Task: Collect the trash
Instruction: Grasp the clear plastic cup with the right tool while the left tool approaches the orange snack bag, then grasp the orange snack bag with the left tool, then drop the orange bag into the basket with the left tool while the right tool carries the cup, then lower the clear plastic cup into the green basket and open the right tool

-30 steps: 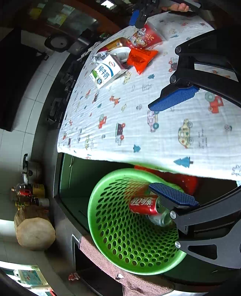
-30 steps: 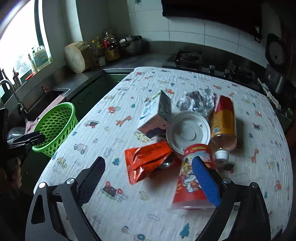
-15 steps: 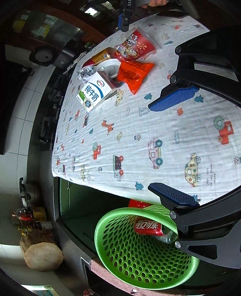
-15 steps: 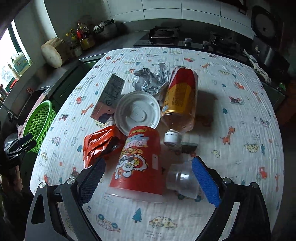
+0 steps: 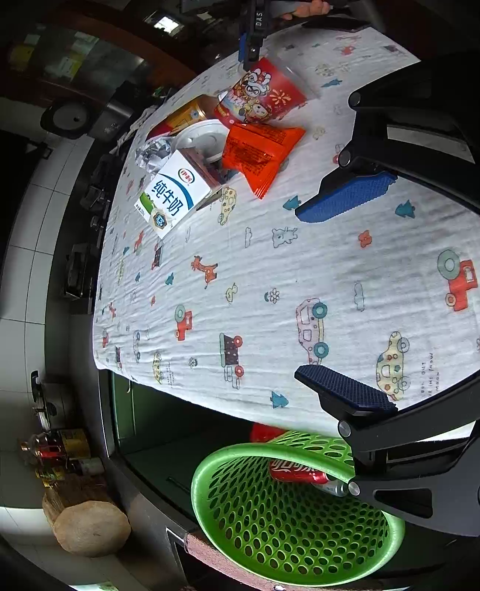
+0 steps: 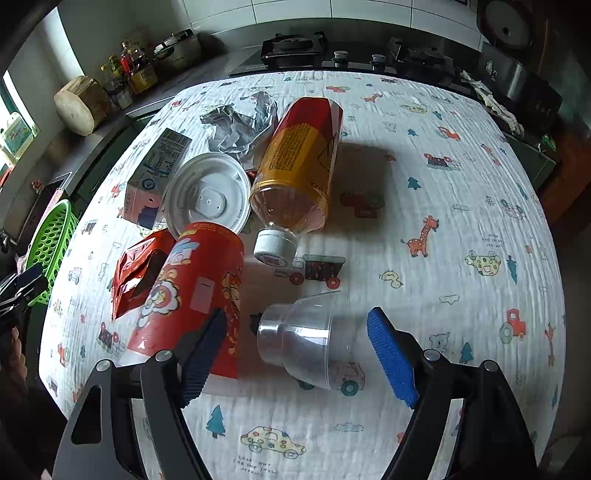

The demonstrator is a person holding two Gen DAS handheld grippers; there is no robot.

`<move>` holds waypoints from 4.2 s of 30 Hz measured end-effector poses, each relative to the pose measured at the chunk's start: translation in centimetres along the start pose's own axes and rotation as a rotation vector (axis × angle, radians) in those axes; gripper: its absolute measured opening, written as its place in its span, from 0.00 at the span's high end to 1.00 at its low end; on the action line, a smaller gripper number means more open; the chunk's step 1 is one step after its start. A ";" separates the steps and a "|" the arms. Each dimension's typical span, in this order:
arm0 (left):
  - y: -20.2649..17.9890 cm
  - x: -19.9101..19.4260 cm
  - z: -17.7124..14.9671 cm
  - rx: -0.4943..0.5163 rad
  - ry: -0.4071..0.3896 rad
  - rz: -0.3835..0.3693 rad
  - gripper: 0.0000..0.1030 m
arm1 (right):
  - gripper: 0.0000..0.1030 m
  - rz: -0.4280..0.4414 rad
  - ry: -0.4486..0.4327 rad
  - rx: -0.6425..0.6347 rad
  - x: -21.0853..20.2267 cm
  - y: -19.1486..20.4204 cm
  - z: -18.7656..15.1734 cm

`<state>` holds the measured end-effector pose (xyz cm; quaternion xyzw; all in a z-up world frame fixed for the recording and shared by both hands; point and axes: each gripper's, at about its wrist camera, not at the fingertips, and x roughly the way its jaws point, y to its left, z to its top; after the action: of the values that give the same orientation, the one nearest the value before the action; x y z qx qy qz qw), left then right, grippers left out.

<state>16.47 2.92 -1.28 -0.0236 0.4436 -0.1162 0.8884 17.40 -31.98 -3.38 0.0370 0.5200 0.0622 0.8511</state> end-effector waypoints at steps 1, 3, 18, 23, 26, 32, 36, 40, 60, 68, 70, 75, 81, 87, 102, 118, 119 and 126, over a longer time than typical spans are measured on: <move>-0.1 0.1 0.0 0.002 0.002 0.001 0.24 | 0.26 0.011 0.005 0.008 0.2 -0.2 0.0; -0.3 0.3 0.1 0.005 0.008 0.005 0.23 | 0.27 0.018 0.013 0.014 0.6 -0.3 0.0; -2.8 1.3 0.8 0.054 0.026 -0.030 0.24 | 0.37 0.034 0.024 0.057 1.9 -2.5 -1.5; -3.8 1.9 1.1 0.069 0.039 -0.051 0.24 | 0.38 0.016 0.015 0.050 2.3 -2.8 -1.8; -4.8 2.2 1.4 0.086 0.038 -0.071 0.24 | 0.38 0.021 0.009 0.052 2.8 -2.9 -1.8; -6.8 3.3 2.0 0.128 0.047 -0.124 0.24 | 0.38 0.013 -0.019 0.032 3.6 -3.0 -1.8; -8.0 4.2 2.1 0.160 0.058 -0.139 0.24 | 0.37 0.023 -0.036 0.037 3.8 -3.3 -1.5; -8.7 5.0 2.3 0.175 0.070 -0.162 0.24 | 0.39 0.004 -0.044 0.004 3.9 -3.0 -1.5; -13.0 8.4 3.0 0.350 0.078 -0.214 0.16 | 0.41 -0.065 -0.044 -0.149 3.6 -1.5 -3.6; -13.6 9.6 3.3 0.365 0.088 -0.252 0.31 | 0.54 -0.058 -0.046 -0.142 2.8 -1.4 -4.6; -13.7 9.6 3.2 0.362 0.086 -0.265 0.38 | 0.54 -0.048 -0.045 -0.126 2.6 -1.5 -4.8; -13.5 9.1 2.7 0.360 0.073 -0.265 0.46 | 0.54 -0.046 -0.056 -0.114 1.6 -1.2 -5.5; -11.9 7.3 2.1 0.319 0.039 -0.276 0.50 | 0.54 -0.022 -0.098 -0.111 -1.3 0.4 -5.3; -7.8 3.6 1.6 0.232 -0.031 -0.261 0.50 | 0.54 0.019 -0.160 -0.164 -4.6 4.6 -4.1; 12.6 -3.3 -0.1 -0.089 -0.098 0.072 0.50 | 0.54 0.210 -0.187 -0.413 -3.5 21.7 1.1; 24.0 -2.9 -3.7 -0.271 -0.002 0.250 0.31 | 0.54 0.423 -0.091 -0.525 4.2 36.9 5.6; 24.2 -3.0 -3.9 -0.278 -0.001 0.252 0.30 | 0.54 0.431 -0.088 -0.526 4.6 37.6 5.7; 25.6 -5.0 -5.0 -0.315 -0.031 0.275 0.26 | 0.54 0.503 -0.060 -0.542 6.7 43.2 6.5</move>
<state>14.35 29.23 -4.08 -0.1032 0.4414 0.0774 0.8880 23.32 11.76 -0.82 -0.0615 0.4341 0.4037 0.8030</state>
